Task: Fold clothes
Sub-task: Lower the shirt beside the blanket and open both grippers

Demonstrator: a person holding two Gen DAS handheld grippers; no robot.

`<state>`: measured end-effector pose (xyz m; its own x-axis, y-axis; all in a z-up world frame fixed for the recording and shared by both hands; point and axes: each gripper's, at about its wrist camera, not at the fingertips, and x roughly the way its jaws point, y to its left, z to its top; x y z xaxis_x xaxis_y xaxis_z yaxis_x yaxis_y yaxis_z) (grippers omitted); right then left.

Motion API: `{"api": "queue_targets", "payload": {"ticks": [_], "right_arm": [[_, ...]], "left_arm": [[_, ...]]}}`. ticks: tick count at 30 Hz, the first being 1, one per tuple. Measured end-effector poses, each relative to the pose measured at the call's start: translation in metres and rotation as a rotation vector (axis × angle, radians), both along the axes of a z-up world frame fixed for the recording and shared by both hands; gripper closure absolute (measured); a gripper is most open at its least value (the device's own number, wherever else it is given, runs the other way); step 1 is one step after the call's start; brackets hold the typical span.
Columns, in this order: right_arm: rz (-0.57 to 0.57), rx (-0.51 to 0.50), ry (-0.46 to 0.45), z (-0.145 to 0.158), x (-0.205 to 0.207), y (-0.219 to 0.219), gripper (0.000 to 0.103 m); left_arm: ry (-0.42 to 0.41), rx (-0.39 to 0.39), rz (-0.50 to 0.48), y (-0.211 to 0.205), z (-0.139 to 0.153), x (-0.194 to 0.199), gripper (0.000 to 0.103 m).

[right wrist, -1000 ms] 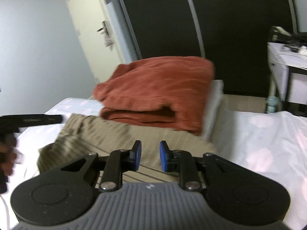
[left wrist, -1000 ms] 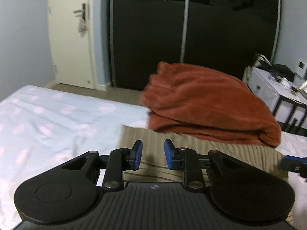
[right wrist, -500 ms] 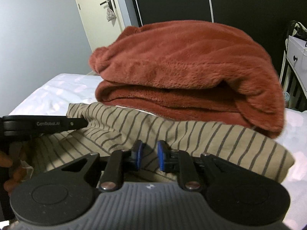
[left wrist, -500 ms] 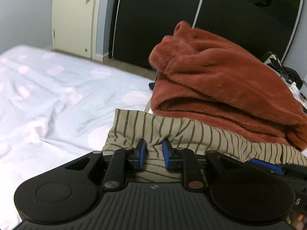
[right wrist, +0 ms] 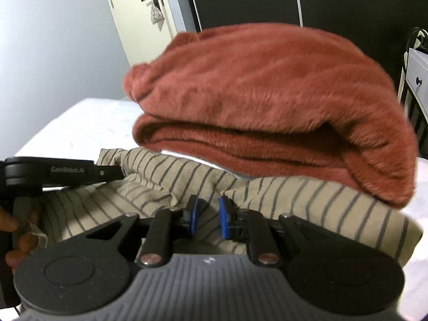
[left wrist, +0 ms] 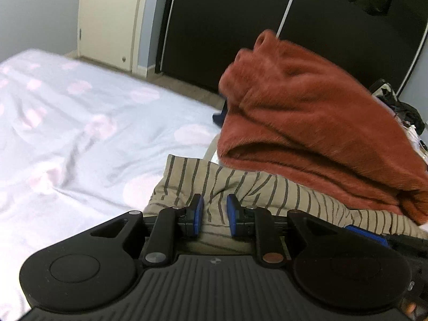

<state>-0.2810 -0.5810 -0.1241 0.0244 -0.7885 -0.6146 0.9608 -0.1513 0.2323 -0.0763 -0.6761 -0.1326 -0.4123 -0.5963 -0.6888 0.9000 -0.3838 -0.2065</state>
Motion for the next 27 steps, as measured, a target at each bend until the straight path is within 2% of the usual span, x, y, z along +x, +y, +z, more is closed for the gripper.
{"api": "queue_targets", "payload": {"ticks": [7,9,12,14,18,22,25,27], "right_arm": [[0.016,-0.045,-0.008,0.035,-0.012,0.048,0.076],[0.028,-0.049,-0.003,0.045,-0.012,0.065,0.066],[0.057,-0.051,0.010,0.059,-0.013,0.085,0.057],[0.083,-0.053,0.008,0.072,-0.014,0.101,0.055],[0.122,-0.084,0.014,0.097,-0.017,0.129,0.043],[0.147,-0.126,0.049,0.114,-0.019,0.155,0.042],[0.135,-0.125,0.049,0.113,-0.021,0.168,0.043],[0.130,-0.111,0.048,0.107,-0.022,0.174,0.046]], "left_arm": [[-0.070,-0.093,0.020,0.049,0.056,0.016,0.084],[-0.086,-0.117,0.030,0.065,0.069,0.020,0.083],[-0.093,-0.165,0.054,0.092,0.087,0.026,0.074],[-0.082,-0.193,0.074,0.110,0.098,0.028,0.060],[-0.040,-0.244,0.090,0.147,0.120,0.036,0.054],[-0.048,-0.252,0.109,0.168,0.132,0.045,0.056],[-0.044,-0.234,0.094,0.172,0.129,0.050,0.072],[-0.067,-0.232,0.080,0.172,0.124,0.048,0.075]]}}
